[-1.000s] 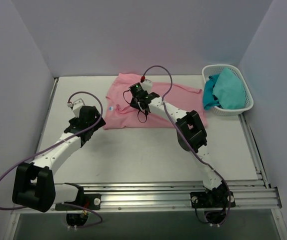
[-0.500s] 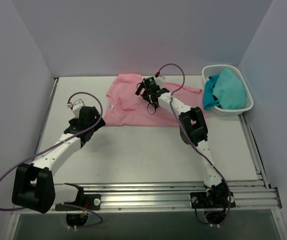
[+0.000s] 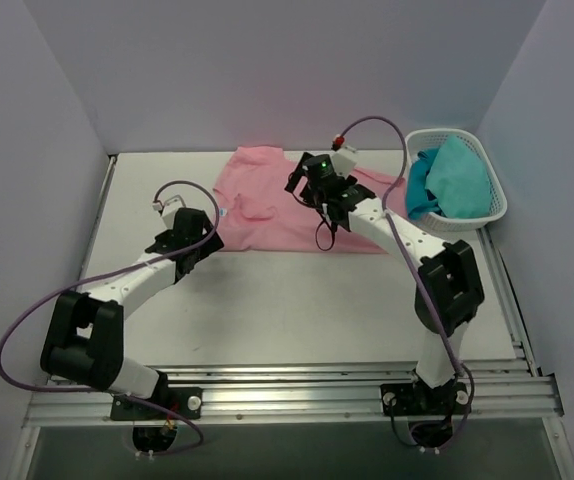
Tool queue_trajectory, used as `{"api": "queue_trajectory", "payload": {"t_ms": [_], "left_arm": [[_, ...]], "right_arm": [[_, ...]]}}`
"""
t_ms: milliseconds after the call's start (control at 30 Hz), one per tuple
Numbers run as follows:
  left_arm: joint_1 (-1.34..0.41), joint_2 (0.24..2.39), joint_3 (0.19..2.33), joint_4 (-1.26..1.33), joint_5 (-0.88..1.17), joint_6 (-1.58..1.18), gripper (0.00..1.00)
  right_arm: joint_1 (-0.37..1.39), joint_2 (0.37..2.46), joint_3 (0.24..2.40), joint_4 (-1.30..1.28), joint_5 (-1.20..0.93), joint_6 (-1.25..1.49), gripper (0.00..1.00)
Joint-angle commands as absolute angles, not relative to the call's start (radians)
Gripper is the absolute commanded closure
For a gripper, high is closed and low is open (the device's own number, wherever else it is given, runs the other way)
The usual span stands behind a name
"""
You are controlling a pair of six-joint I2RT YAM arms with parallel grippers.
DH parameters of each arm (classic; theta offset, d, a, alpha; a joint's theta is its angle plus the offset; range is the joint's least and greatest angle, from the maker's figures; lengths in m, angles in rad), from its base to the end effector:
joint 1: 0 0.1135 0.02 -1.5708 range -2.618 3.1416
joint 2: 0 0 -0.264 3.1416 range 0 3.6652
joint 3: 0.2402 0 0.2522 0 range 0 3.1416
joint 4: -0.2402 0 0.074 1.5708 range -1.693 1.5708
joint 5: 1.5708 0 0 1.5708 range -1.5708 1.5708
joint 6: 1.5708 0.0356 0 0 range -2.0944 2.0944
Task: Fold and stack the t-shirts
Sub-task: Fold the flattened tshirt in 1/3 of the way
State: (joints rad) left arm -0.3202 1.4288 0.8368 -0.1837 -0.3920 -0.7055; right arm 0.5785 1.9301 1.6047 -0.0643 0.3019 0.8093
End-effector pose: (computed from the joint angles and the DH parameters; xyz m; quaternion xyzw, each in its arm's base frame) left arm 0.2850 -0.0802 0.2131 -0.2471 0.8732 -0.0299 0.4190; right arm 0.3943 0.2448 0.2982 0.1777 0.8061 0.2560 0.5031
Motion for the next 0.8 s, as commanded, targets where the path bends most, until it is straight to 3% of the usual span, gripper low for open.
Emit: {"api": "queue_trajectory", "payload": {"t_ms": [0,300,600,633,700,767], "left_arm": [[-0.34,1.491,0.903,-0.078,-0.327,-0.733,0.08],[-0.382,1.724,1.041,-0.066,-0.304,-0.756,0.14],[-0.387,1.816,1.06,-0.089,-0.386,-0.848,0.19],[-0.387,1.819,1.057,-0.095,-0.397,-0.86,0.22],[-0.387,1.838,1.058,-0.104,-0.414,-0.882,0.47],[-0.385,1.854,1.069,-0.121,-0.413,-0.884,0.62]], "right_arm": [[0.558,1.775,1.444,-0.081,0.431,0.782,0.08],[0.531,1.545,1.169,-0.138,0.5,0.742,0.07],[0.518,1.442,1.115,-0.135,0.491,0.716,0.07],[0.52,1.436,1.111,-0.137,0.491,0.715,0.07],[0.517,1.421,1.106,-0.138,0.488,0.712,0.07],[0.517,1.404,1.097,-0.137,0.483,0.71,0.07]]}}
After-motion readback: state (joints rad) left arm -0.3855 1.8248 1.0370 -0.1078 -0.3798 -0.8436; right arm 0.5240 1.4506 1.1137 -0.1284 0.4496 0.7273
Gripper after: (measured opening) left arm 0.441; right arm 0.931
